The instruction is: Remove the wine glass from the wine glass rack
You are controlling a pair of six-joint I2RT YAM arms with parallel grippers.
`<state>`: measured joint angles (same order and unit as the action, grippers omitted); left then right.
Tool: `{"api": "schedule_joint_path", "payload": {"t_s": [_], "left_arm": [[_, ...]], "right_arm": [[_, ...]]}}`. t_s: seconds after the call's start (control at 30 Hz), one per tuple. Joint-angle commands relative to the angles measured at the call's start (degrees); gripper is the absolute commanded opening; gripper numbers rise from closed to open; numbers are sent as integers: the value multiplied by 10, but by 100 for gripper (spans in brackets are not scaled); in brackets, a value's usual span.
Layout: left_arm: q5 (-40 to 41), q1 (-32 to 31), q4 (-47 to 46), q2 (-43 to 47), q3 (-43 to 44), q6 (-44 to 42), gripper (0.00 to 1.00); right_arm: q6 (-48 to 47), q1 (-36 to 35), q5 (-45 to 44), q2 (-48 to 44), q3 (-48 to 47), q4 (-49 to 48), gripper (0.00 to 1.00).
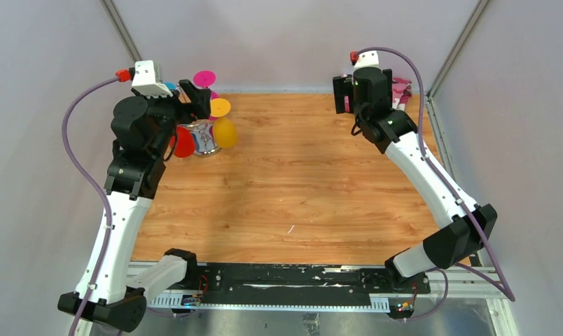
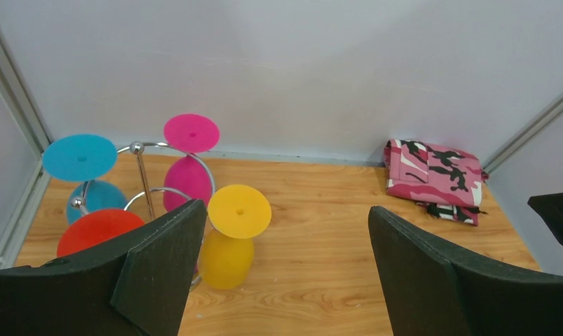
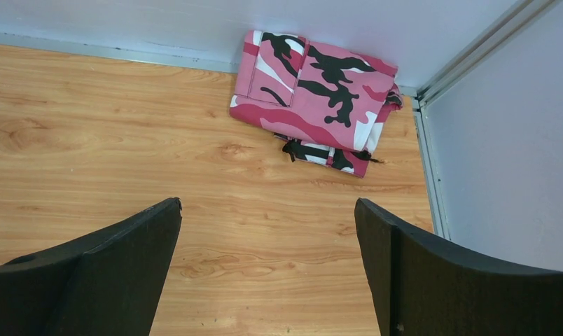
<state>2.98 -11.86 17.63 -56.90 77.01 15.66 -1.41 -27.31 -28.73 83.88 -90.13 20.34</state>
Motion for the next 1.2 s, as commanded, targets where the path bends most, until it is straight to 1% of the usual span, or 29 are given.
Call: {"api": "schedule_joint_path", "payload": {"t_s": [0.0, 0.23, 0.4, 0.6, 0.77, 0.87, 1.0, 1.17], "left_arm": [[5, -3, -10, -4, -5, -3, 91], [33, -3, -7, -12, -8, -6, 93], [54, -3, -8, -45, 7, 1, 95], [70, -3, 46, -152, 102, 4, 93], [105, 3, 84, -234, 170, 8, 93], [125, 18, 125, -282, 216, 23, 88], [174, 28, 176, -329, 272, 31, 78], [209, 31, 197, -344, 293, 33, 76]], "right_arm": [[-4, -5, -12, -30, 15, -25, 100], [-3, -6, -15, -48, 49, -57, 100], [0, -6, -25, -46, 50, -56, 100], [9, -6, -21, -37, 49, -41, 100], [8, -6, -23, -38, 58, -41, 100], [5, -5, -25, -37, 61, -45, 100], [3, -4, -29, -30, 63, -48, 100], [2, -3, -32, -20, 62, -47, 100]]}}
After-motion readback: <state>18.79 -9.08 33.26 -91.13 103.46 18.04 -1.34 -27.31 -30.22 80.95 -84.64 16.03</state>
